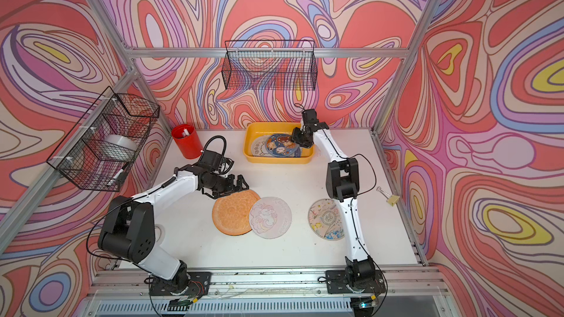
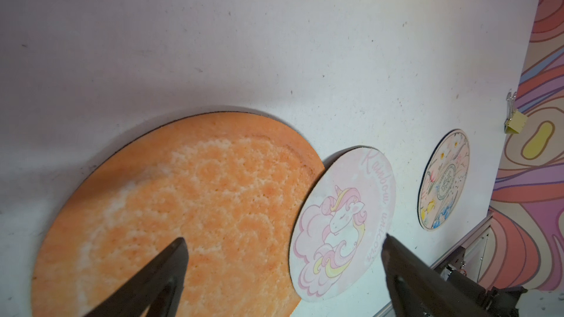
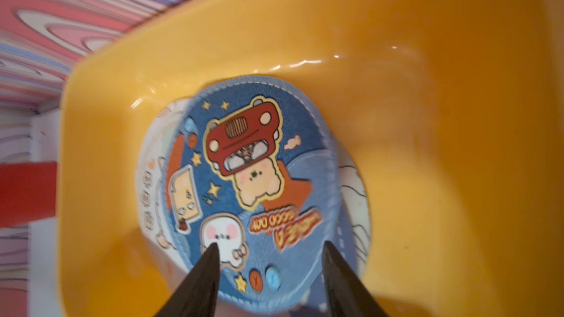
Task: Put the coasters into the storage box
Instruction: Pick up the coaster from the coaster.
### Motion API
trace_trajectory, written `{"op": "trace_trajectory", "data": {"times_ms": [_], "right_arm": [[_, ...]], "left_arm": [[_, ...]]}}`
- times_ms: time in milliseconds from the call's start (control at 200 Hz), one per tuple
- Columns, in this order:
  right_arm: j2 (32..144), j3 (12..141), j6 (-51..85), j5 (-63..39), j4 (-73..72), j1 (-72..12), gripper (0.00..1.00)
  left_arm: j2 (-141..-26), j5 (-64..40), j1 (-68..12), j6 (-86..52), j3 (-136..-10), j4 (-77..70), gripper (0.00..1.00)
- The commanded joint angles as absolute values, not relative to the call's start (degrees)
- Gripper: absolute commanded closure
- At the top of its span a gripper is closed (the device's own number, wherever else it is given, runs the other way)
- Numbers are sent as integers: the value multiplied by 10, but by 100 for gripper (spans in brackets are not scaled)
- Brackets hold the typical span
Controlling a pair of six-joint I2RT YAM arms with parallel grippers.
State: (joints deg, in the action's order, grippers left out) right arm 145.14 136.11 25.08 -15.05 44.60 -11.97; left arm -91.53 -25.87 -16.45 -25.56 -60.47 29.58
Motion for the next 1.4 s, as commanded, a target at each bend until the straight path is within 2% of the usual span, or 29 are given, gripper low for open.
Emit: {"op": "trace_trajectory", "data": {"times_ms": [0,180,426,656,957,1392], "right_arm": [[1401,1329,234,-142,462,-122,36],[1336,1263,227,-177,450,-122,26],[1221,1119,209,-230,443,-121,24],[1084,923,206,-286,432,-130,24],[990,739,208,-327,400,-191,26],[961,625,186,-322,416,-227,31]], "left_arm": [[-886,-244,-163,-274,-592,308,0],[-873,-230,-180,-288,-584,309,0],[-869,-203,-235,-332,-560,293,0],[-898,-193,-293,-367,-556,291,2],[-961,-177,-321,-365,-588,309,20],[-1000,-163,-351,-363,-615,321,39]]}}
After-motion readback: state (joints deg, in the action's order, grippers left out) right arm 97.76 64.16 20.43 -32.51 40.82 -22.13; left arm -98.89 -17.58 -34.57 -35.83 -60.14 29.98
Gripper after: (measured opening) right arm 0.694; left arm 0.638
